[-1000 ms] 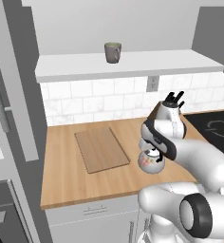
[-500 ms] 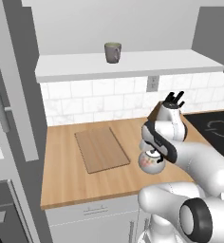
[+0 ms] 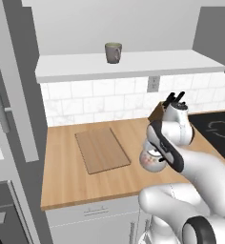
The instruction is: Pick the kettle from the counter and place it on the tray. Then pick the mug from the cabinet and place it on the tray. Then close the cabinet doors.
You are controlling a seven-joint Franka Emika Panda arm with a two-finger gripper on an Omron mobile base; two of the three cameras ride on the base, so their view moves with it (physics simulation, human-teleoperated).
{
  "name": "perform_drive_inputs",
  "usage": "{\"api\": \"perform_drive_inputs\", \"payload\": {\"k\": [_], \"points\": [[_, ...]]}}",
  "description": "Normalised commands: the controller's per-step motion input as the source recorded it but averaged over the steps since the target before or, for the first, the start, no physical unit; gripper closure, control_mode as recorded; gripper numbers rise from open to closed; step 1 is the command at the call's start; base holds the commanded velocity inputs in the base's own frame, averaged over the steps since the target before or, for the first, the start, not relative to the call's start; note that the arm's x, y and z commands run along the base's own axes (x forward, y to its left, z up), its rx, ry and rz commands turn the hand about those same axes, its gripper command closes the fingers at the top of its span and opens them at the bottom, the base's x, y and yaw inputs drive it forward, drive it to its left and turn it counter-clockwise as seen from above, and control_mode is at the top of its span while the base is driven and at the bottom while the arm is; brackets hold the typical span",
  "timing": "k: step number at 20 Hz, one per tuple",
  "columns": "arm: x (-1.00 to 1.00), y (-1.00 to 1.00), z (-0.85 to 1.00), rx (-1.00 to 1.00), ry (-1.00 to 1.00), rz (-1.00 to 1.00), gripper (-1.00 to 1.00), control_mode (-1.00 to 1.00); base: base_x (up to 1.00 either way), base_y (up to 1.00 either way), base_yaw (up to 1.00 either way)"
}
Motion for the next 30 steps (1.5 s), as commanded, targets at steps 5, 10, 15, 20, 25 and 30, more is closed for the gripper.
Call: {"api": "perform_drive_inputs", "payload": {"k": [5,10,15,20,25,30], "points": [[-0.32,0.03,0.44,0.05,-0.21,0.02,1.00,-1.00,0.00,0.00,0.00],[-0.22,0.18,0.41,0.03,-0.27,0.04,1.00,-1.00,0.00,0.00,0.00],[-0.15,0.17,0.46,0.05,-0.29,0.02,1.00,-1.00,0.00,0.00,0.00],[-0.07,0.29,0.40,0.04,-0.16,0.00,1.00,-1.00,0.00,0.00,0.00],[0.00,0.35,0.36,0.00,0.00,0.00,1.00,-1.00,0.00,0.00,0.00],[0.09,0.38,0.25,0.00,0.00,0.00,1.00,-1.00,0.00,0.00,0.00]]}}
